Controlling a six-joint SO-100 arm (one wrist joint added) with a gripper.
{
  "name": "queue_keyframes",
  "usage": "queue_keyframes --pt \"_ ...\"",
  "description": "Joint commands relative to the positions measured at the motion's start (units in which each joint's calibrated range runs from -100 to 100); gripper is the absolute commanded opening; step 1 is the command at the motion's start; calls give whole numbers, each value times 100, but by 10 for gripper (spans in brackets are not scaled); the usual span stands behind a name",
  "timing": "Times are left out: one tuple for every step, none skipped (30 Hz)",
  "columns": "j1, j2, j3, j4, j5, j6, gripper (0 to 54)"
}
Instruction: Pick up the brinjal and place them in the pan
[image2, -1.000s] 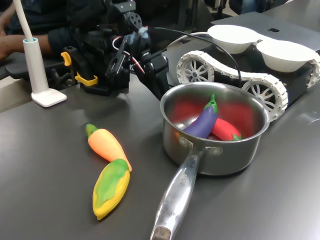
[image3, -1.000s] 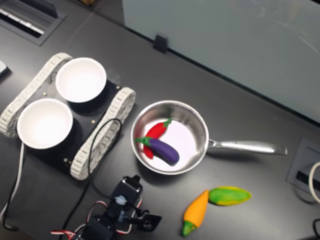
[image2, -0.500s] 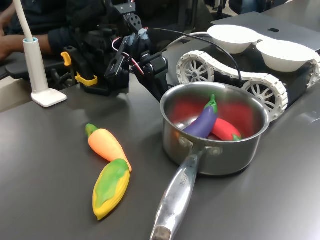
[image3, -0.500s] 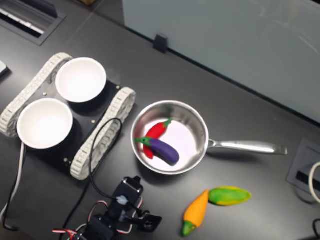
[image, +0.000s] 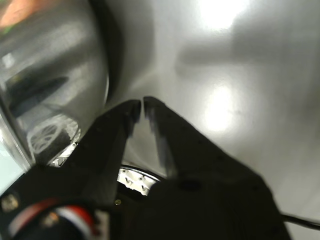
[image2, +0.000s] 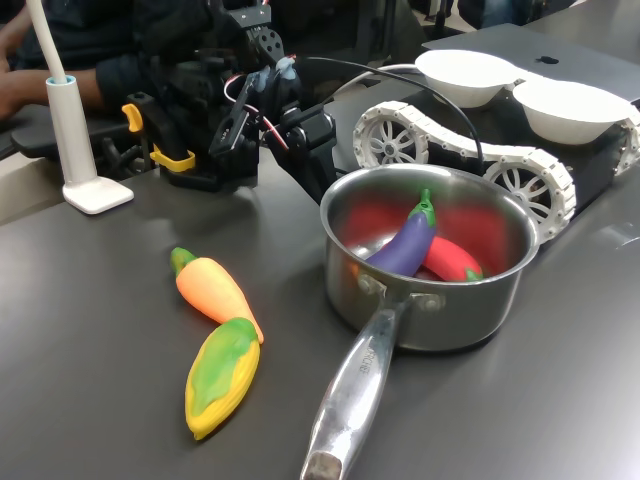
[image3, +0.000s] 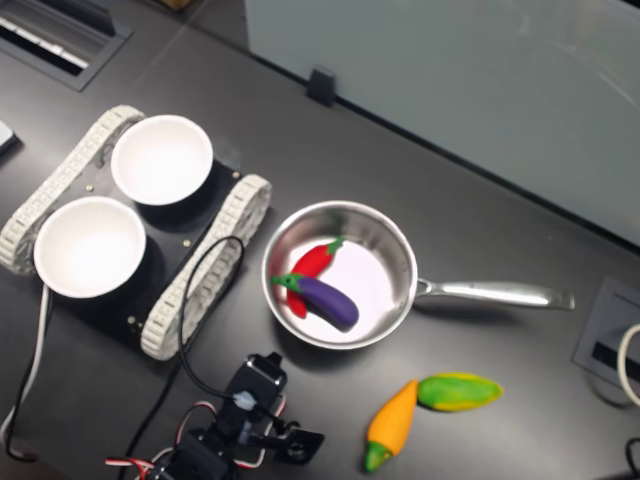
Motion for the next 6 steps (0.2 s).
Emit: queue_keyframes --pt "72 -66 -92 -253 -24 -79 1" --pt "72 -66 -92 -253 -24 -79 1" --pt "72 -66 -92 -253 -24 -79 1" --pt "72 -66 -92 -253 -20 -79 1" --pt "72 -66 -92 -253 -20 -79 1" --pt "72 -66 -92 -253 -20 -79 1"
